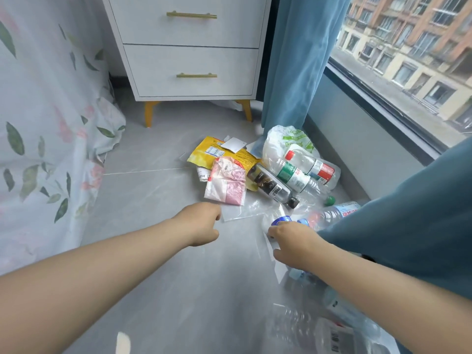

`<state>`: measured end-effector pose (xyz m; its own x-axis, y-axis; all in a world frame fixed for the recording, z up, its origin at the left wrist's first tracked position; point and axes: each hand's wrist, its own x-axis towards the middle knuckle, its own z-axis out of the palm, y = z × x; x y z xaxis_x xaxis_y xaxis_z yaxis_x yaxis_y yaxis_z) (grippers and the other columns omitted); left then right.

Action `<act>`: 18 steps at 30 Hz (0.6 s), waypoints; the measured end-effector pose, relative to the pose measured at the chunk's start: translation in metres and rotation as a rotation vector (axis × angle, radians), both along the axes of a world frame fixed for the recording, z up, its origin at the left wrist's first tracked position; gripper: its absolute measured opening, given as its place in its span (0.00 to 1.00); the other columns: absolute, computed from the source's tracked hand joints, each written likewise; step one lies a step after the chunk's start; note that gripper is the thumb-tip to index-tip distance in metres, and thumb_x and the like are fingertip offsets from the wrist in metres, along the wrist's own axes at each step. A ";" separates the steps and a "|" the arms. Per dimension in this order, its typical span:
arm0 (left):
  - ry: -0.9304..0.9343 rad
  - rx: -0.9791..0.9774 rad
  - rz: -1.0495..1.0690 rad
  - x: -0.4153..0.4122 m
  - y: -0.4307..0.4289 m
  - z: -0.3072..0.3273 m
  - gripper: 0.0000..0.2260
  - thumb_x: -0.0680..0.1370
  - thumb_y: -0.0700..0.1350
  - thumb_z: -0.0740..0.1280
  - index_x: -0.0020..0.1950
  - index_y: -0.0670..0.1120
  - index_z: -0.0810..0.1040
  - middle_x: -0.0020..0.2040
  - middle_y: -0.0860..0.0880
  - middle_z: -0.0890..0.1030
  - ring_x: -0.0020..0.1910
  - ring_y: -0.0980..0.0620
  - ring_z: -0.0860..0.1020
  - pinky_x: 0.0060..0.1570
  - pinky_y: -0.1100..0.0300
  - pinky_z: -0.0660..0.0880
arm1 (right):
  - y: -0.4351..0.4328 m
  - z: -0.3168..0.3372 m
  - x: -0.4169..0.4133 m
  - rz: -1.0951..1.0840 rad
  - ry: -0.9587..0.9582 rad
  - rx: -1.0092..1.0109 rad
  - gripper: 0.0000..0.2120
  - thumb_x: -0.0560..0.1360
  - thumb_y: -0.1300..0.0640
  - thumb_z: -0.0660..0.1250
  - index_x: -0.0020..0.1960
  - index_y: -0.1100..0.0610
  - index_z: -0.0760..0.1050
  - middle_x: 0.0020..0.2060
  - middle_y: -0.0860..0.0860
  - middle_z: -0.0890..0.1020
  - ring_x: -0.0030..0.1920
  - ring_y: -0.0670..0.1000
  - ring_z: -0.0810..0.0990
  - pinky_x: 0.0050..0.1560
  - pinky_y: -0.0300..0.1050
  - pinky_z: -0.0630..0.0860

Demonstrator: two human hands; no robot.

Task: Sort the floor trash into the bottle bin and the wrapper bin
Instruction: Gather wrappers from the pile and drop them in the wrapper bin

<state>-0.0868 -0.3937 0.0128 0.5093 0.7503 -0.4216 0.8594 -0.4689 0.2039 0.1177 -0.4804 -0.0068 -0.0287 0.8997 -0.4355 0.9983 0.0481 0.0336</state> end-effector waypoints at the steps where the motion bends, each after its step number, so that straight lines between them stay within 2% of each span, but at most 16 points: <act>1: 0.015 0.014 -0.009 0.000 0.001 -0.003 0.17 0.77 0.47 0.63 0.65 0.46 0.70 0.64 0.48 0.73 0.61 0.47 0.73 0.55 0.58 0.71 | 0.002 -0.001 0.002 -0.006 -0.005 0.010 0.08 0.73 0.59 0.60 0.52 0.58 0.72 0.49 0.54 0.75 0.50 0.57 0.76 0.50 0.49 0.70; 5: 0.052 0.066 -0.020 0.002 0.007 -0.012 0.18 0.76 0.46 0.63 0.65 0.44 0.69 0.64 0.45 0.71 0.61 0.44 0.73 0.59 0.53 0.72 | 0.014 -0.004 0.008 -0.053 0.034 0.042 0.10 0.73 0.60 0.60 0.54 0.58 0.73 0.47 0.53 0.73 0.53 0.57 0.76 0.51 0.50 0.76; 10: 0.081 0.085 -0.034 0.009 0.018 -0.029 0.15 0.76 0.45 0.63 0.62 0.43 0.68 0.64 0.44 0.69 0.62 0.43 0.70 0.57 0.54 0.70 | 0.025 -0.022 0.010 -0.040 0.057 0.095 0.13 0.74 0.59 0.60 0.58 0.59 0.73 0.53 0.54 0.76 0.55 0.57 0.76 0.45 0.45 0.71; 14: 0.077 0.118 -0.016 0.017 0.038 -0.048 0.20 0.75 0.46 0.65 0.66 0.44 0.66 0.67 0.44 0.66 0.67 0.43 0.67 0.63 0.52 0.68 | 0.035 -0.035 0.012 -0.037 0.065 0.114 0.15 0.75 0.59 0.60 0.60 0.58 0.73 0.55 0.54 0.76 0.57 0.57 0.75 0.48 0.46 0.72; 16: 0.070 0.148 -0.006 0.022 0.050 -0.058 0.23 0.74 0.47 0.66 0.67 0.44 0.65 0.71 0.44 0.62 0.70 0.43 0.62 0.67 0.51 0.66 | 0.037 -0.044 0.011 -0.036 0.066 0.115 0.15 0.74 0.59 0.59 0.60 0.58 0.72 0.55 0.54 0.75 0.58 0.57 0.74 0.49 0.47 0.70; 18: 0.068 0.158 -0.020 0.027 0.061 -0.069 0.30 0.74 0.49 0.67 0.73 0.44 0.59 0.77 0.44 0.53 0.76 0.43 0.53 0.72 0.49 0.60 | 0.039 -0.050 0.009 -0.017 0.055 0.118 0.15 0.74 0.59 0.59 0.61 0.57 0.72 0.55 0.54 0.75 0.58 0.57 0.73 0.49 0.47 0.68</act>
